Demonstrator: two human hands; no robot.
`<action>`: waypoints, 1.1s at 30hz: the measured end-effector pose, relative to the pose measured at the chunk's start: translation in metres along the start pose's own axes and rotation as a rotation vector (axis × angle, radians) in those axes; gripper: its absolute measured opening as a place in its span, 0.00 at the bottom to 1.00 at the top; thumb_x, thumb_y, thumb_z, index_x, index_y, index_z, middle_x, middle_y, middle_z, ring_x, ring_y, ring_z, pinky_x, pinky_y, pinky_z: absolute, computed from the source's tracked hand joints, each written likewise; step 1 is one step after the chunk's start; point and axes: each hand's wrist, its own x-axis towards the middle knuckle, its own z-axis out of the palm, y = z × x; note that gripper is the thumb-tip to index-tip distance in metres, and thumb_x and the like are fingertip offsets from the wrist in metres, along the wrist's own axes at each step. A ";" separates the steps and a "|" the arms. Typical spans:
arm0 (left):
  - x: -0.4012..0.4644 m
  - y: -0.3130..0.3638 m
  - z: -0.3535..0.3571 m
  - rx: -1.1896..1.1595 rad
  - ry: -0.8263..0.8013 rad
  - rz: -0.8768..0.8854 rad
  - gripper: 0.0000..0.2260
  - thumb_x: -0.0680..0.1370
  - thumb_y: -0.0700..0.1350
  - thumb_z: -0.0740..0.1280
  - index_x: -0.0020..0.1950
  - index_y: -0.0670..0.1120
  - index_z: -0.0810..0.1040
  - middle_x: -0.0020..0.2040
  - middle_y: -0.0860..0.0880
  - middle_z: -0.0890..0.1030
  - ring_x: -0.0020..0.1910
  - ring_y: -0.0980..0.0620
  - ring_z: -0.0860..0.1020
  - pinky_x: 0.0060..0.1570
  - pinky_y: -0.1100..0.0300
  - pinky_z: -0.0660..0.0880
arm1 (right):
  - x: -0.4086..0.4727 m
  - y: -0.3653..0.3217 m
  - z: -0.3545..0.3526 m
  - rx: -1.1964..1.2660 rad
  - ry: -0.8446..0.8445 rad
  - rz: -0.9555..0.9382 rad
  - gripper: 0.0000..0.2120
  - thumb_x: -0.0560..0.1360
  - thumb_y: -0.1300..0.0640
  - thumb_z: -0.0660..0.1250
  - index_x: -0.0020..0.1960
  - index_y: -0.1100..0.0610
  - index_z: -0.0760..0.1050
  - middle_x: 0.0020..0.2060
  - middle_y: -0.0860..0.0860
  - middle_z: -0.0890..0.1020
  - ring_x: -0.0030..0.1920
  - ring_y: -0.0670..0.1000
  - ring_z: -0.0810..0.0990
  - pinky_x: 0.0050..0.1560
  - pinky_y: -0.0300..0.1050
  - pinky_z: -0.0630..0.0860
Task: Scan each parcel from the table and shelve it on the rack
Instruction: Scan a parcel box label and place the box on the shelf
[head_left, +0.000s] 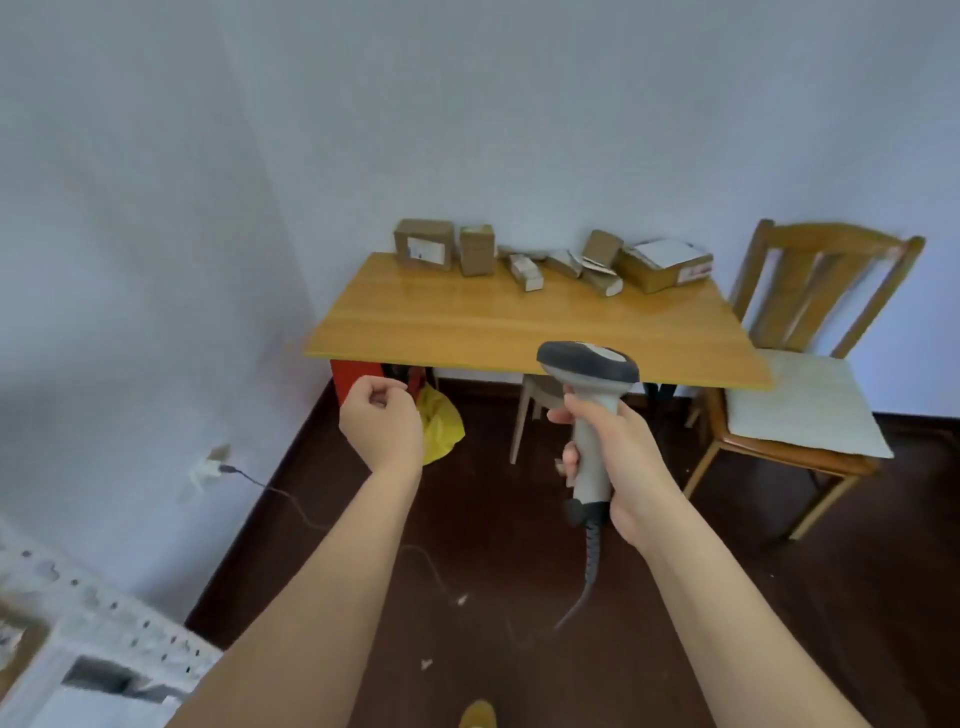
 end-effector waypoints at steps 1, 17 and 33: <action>0.015 -0.004 0.027 0.003 -0.031 -0.013 0.11 0.73 0.32 0.59 0.36 0.44 0.76 0.33 0.50 0.76 0.33 0.53 0.73 0.36 0.61 0.70 | 0.024 -0.005 -0.002 0.010 0.025 -0.003 0.12 0.79 0.55 0.66 0.61 0.57 0.74 0.46 0.52 0.82 0.25 0.47 0.71 0.31 0.45 0.71; 0.155 -0.033 0.394 0.141 -0.319 -0.220 0.08 0.76 0.33 0.59 0.43 0.40 0.77 0.36 0.47 0.75 0.32 0.49 0.70 0.30 0.58 0.67 | 0.356 -0.088 -0.081 0.108 0.213 -0.022 0.15 0.81 0.54 0.62 0.63 0.61 0.74 0.51 0.55 0.78 0.30 0.49 0.75 0.31 0.43 0.73; 0.324 -0.108 0.621 0.306 -0.152 -0.372 0.08 0.76 0.34 0.60 0.44 0.41 0.77 0.36 0.47 0.75 0.33 0.49 0.72 0.29 0.59 0.66 | 0.704 -0.135 -0.083 0.032 0.061 0.142 0.09 0.81 0.54 0.63 0.56 0.57 0.75 0.51 0.55 0.78 0.31 0.48 0.76 0.35 0.43 0.74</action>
